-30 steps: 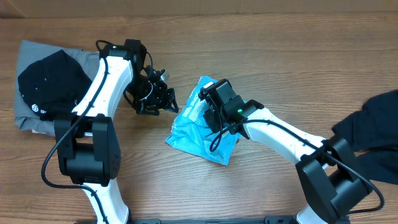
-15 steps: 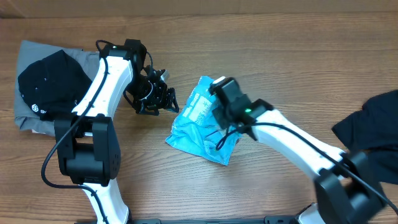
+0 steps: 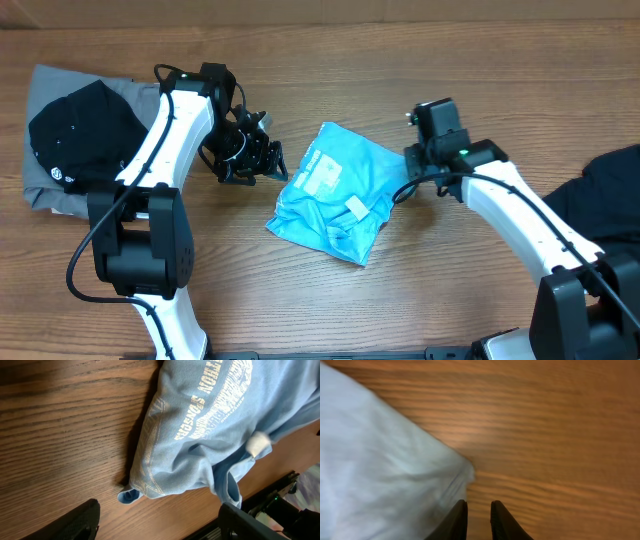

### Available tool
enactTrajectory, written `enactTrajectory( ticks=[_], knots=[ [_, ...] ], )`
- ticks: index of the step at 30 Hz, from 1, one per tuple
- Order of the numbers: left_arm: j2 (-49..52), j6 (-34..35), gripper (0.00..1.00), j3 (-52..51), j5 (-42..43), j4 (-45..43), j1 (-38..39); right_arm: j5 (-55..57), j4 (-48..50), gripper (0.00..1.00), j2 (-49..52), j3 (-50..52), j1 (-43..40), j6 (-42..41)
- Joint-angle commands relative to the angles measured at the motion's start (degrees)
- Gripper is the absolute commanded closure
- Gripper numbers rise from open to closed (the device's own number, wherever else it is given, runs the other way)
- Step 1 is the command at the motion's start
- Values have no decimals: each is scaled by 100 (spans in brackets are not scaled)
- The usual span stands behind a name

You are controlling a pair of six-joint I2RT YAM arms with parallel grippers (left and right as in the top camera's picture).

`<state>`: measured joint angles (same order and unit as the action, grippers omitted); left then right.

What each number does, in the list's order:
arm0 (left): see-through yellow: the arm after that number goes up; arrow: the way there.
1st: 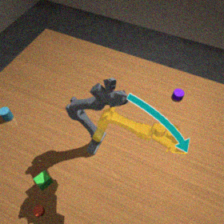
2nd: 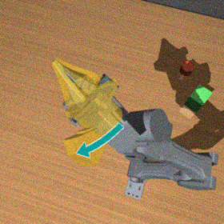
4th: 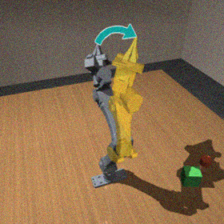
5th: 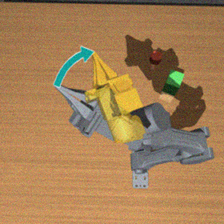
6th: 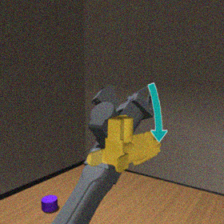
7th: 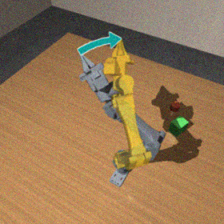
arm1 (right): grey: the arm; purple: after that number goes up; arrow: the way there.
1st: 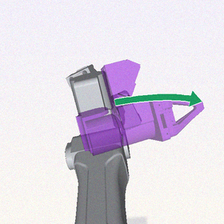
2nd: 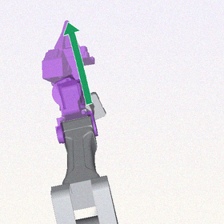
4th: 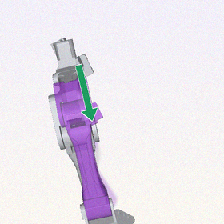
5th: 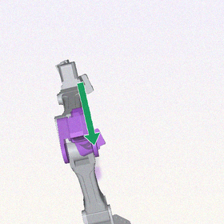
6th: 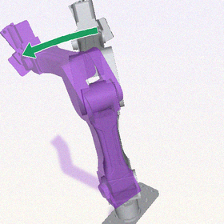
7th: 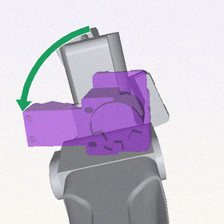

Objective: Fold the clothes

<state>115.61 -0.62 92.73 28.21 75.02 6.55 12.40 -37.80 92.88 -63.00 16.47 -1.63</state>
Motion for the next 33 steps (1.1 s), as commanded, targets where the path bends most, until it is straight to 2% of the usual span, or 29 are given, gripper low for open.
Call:
enactTrajectory(
  ticks=[1, 3, 7, 12, 14, 18, 25, 28, 33],
  knots=[
    [-140, -114, 21, 109, -35, -9, -20, 28, -118, 80, -39, -83, -299, -380],
    [-140, -114, 21, 109, -35, -7, -20, -352, -317, 77, -55, -83, -411, -457],
    [-140, -114, 19, 109, -35, -7, -20, -1816, -817, 58, -74, -83, -420, -389],
    [-140, -116, 18, 109, -79, -7, -20, -3980, -1432, 49, -74, -83, -44, -374],
    [-140, -114, 18, 109, -175, -9, -20, -4437, -1445, 46, -72, -81, 286, -382],
    [-140, -114, 15, 109, -280, -9, -20, -4035, -1375, 39, -28, -81, 1078, -831],
    [-140, -114, 15, 109, -334, -68, -22, -2527, -1375, 45, 199, -81, 2262, -1244],
    [-140, -114, 14, 109, -334, -111, -22, -1786, -1346, 46, 203, -81, 2518, -1526],
    [-140, -111, 13, 109, -332, -138, -22, -1805, -953, 46, 205, -81, 2570, -1690]
  ],
)
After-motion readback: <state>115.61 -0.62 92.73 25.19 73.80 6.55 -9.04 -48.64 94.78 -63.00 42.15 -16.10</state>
